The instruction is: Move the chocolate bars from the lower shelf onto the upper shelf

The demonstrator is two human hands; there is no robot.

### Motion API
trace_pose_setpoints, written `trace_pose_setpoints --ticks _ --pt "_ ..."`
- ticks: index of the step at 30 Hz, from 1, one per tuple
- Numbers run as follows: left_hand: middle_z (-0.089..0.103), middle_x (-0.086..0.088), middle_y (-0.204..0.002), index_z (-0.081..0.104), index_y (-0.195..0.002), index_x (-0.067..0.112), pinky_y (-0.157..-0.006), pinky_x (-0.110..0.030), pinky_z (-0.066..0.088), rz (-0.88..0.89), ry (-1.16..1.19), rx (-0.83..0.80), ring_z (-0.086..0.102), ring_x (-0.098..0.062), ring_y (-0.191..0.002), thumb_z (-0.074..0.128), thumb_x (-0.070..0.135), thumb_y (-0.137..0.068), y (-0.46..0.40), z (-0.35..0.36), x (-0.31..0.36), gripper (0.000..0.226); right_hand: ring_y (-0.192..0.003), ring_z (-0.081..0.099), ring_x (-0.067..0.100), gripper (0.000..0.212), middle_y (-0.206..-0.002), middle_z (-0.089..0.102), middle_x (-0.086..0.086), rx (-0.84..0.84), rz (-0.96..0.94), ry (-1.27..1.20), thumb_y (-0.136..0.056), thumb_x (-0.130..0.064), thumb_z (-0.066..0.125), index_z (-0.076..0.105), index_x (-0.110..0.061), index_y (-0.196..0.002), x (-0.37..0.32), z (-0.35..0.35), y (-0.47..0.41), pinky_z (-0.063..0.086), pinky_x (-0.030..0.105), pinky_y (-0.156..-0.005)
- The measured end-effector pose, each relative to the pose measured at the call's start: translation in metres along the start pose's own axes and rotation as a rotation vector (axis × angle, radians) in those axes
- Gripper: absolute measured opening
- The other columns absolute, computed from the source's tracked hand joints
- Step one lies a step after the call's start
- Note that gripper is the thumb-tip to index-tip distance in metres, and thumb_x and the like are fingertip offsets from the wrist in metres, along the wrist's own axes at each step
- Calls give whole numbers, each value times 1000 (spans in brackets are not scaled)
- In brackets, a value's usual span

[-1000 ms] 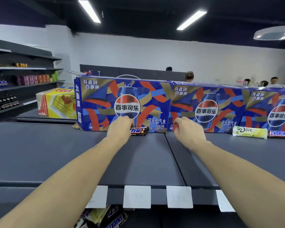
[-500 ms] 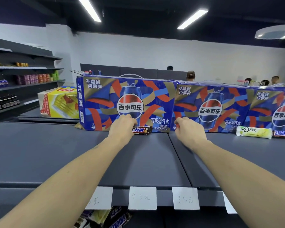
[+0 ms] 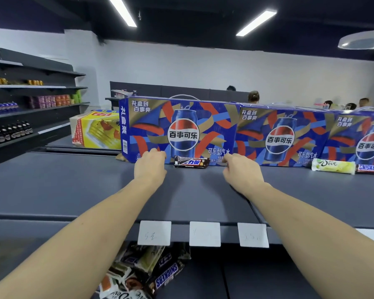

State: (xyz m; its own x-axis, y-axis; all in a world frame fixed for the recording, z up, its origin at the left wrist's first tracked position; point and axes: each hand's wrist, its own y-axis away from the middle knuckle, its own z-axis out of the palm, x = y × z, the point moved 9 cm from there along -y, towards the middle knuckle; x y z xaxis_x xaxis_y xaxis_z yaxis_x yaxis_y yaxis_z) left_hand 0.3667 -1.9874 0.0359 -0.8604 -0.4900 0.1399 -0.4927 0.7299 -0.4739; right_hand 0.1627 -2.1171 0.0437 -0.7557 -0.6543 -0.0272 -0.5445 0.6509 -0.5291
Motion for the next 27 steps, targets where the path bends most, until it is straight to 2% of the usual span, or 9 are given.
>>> trace_pose_setpoints --ticks 11,15,20,24,27 --pt "61 -6 -112 64 -112 14 -77 -36 48 -48 24 40 58 -26 -101 57 9 -91 61 -33 -14 22 -104 60 26 31 -116 65 5 1 -39 -81 -95 -17 45 58 -21 -123 -42 -32 53 50 35 -77" --pt "63 -5 -110 65 -108 13 -74 -36 48 -81 32 84 60 -27 -99 55 12 -92 96 -57 -15 19 -96 61 26 28 -108 67 2 61 -76 -195 -96 -21 43 61 -20 -118 -60 -61 80 53 38 -78" --pt "60 -6 -99 63 -97 13 -68 -37 49 -140 7 110 58 -29 -89 50 13 -92 159 -78 -16 14 -74 55 22 16 -79 57 -6 133 -201 -328 -97 -32 46 55 -20 -91 -95 -89 133 44 32 -62" --pt "57 -6 -90 55 -90 12 -66 -40 49 -133 -56 122 58 -30 -82 48 21 -96 222 -82 -11 13 -70 58 22 22 -79 61 -5 152 -279 -375 -97 -40 48 53 -21 -87 -119 -90 179 48 33 -60" --pt "59 -5 -98 57 -97 15 -73 -40 50 -160 -77 52 59 -28 -89 49 27 -95 260 -72 -18 15 -70 60 22 22 -78 62 -5 98 -318 -392 -96 -42 47 53 -22 -89 -132 -78 207 49 33 -60"
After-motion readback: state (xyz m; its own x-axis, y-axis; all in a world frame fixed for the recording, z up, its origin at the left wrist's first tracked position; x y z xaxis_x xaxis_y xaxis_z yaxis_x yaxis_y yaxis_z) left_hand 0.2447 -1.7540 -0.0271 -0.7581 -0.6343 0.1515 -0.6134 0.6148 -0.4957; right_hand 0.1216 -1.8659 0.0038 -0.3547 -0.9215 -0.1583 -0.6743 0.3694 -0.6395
